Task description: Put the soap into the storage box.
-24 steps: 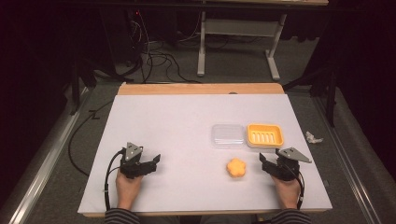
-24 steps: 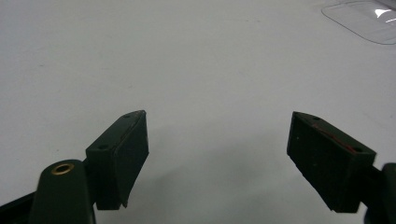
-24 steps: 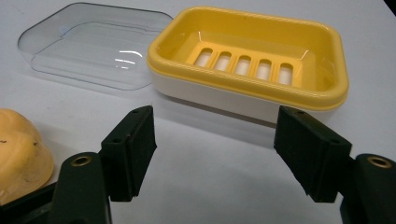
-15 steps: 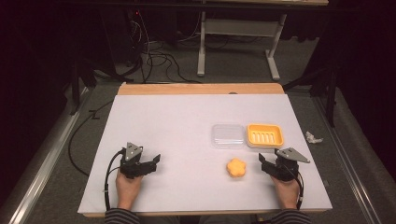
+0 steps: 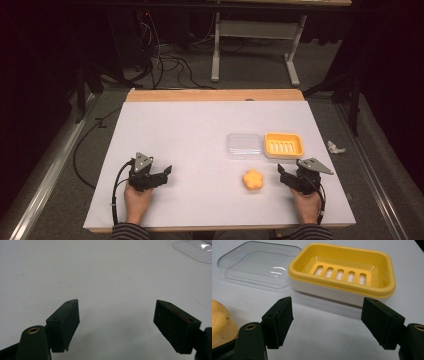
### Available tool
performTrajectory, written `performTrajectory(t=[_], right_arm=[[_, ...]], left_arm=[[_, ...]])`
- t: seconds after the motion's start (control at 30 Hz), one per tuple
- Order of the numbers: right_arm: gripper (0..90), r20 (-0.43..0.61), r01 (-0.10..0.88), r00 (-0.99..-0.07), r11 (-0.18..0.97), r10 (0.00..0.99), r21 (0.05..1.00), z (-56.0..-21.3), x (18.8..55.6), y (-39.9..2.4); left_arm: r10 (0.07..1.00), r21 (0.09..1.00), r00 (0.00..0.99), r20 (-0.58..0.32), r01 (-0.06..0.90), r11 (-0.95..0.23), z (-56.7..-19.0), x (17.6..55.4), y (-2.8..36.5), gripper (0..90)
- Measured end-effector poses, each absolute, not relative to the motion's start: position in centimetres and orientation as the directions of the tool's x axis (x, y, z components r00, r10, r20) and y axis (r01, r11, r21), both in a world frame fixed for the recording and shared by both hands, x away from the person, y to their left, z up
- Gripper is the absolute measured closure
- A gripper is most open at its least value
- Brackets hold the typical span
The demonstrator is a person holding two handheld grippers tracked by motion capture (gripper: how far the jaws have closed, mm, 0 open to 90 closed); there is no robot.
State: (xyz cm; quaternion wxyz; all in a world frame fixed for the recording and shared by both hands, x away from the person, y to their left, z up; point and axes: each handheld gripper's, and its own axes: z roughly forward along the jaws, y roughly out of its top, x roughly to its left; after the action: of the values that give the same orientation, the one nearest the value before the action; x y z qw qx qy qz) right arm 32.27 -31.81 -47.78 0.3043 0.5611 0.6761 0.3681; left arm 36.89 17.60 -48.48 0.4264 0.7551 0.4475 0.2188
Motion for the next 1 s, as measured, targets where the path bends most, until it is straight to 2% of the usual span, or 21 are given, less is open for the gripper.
performTrajectory(t=[0.17,0.37,0.8,1.0], right_arm=[[25.1,0.018,0.537,-0.196,0.093,0.980,0.838,-47.7,32.3,-31.9],[22.2,0.035,0.537,-0.164,0.060,0.986,0.842,-47.5,32.2,-32.2],[21.5,0.068,0.522,-0.240,0.070,0.969,0.850,-46.2,30.9,-32.1],[18.3,0.084,0.516,-0.265,0.068,0.961,0.854,-45.6,30.2,-31.8]], left_arm=[[0.861,0.839,0.505,-0.051,0.490,-0.237,-48.5,36.9,17.6,21.3],[0.861,0.840,0.506,-0.053,0.489,-0.236,-48.5,36.9,17.6,21.2],[0.862,0.838,0.505,-0.051,0.491,-0.238,-48.5,36.9,17.6,21.2],[0.862,0.840,0.504,-0.052,0.489,-0.236,-48.5,36.9,17.6,21.2]])
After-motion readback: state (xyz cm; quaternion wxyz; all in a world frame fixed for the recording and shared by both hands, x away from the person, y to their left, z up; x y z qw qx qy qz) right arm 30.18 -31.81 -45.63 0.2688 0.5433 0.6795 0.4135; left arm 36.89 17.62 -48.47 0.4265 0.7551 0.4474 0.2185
